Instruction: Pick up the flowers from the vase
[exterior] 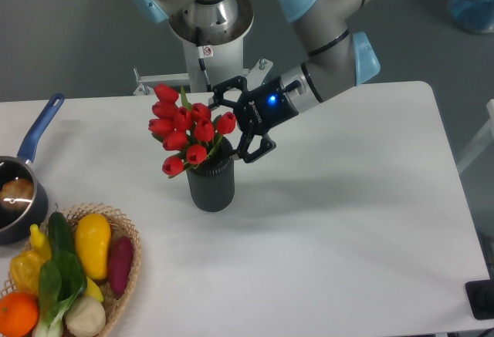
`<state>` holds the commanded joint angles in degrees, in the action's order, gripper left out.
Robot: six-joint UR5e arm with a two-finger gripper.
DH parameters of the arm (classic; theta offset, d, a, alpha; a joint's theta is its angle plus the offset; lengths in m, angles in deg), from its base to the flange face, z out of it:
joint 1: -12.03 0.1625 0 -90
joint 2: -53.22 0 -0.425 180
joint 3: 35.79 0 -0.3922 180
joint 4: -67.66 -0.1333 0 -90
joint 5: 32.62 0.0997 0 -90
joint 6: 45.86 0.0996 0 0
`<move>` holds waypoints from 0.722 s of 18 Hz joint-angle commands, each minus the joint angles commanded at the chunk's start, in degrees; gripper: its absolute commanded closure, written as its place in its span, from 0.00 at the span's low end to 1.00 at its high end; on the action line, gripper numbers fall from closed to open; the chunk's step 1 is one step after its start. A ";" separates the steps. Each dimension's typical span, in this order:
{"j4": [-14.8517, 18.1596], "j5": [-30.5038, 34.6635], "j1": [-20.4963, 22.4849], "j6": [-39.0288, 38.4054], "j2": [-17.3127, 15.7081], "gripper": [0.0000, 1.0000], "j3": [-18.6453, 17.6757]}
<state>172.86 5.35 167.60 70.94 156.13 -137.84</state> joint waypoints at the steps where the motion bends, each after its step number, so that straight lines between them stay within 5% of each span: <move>1: 0.00 -0.17 0.00 -0.09 0.09 0.03 0.00; 9: 0.09 -2.02 0.26 0.09 0.09 0.16 0.09; 13: 0.09 -2.02 0.18 0.09 0.09 0.40 0.00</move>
<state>172.95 3.33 167.77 71.03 156.22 -137.84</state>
